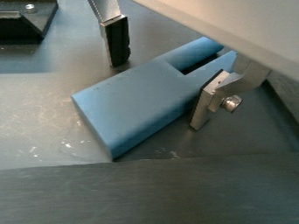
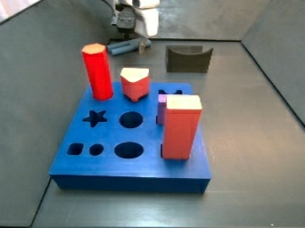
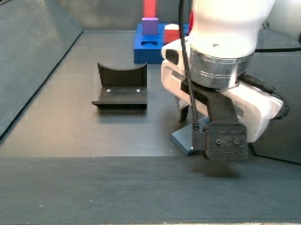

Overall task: Pick up the square-circle object. Move up. Rotate the square-circle object. Place the square-circle object on the fixture. Regrasp the square-circle object. Move to above the board. Insert the square-circle object.
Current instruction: Pick up the square-circle object.

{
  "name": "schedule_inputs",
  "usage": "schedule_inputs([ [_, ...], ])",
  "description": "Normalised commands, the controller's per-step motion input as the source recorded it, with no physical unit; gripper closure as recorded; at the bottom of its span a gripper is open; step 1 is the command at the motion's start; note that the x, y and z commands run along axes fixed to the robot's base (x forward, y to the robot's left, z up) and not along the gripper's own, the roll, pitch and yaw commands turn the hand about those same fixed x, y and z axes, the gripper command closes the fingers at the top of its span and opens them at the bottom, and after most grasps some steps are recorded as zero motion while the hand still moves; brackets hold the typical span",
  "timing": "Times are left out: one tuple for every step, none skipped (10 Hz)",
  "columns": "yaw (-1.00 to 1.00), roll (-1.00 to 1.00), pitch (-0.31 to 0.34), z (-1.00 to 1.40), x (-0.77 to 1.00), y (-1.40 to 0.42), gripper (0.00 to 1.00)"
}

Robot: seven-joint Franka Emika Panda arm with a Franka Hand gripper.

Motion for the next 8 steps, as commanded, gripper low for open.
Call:
schedule_inputs([
  [-0.07,-0.04,-0.044,-0.01,0.00,0.00,0.00],
  [0.00,-0.03,-0.059,0.00,-0.01,0.00,0.00],
  [0.00,0.00,0.000,0.00,0.00,0.00,0.00],
  [0.00,0.00,0.000,0.00,0.00,0.00,1.00],
  [0.00,0.00,0.000,0.00,0.00,0.00,1.00],
  [0.00,0.00,0.000,0.00,0.00,0.00,1.00],
  [0.00,0.00,0.000,0.00,0.00,0.00,1.00],
  [0.00,0.00,0.000,0.00,0.00,0.00,1.00],
])
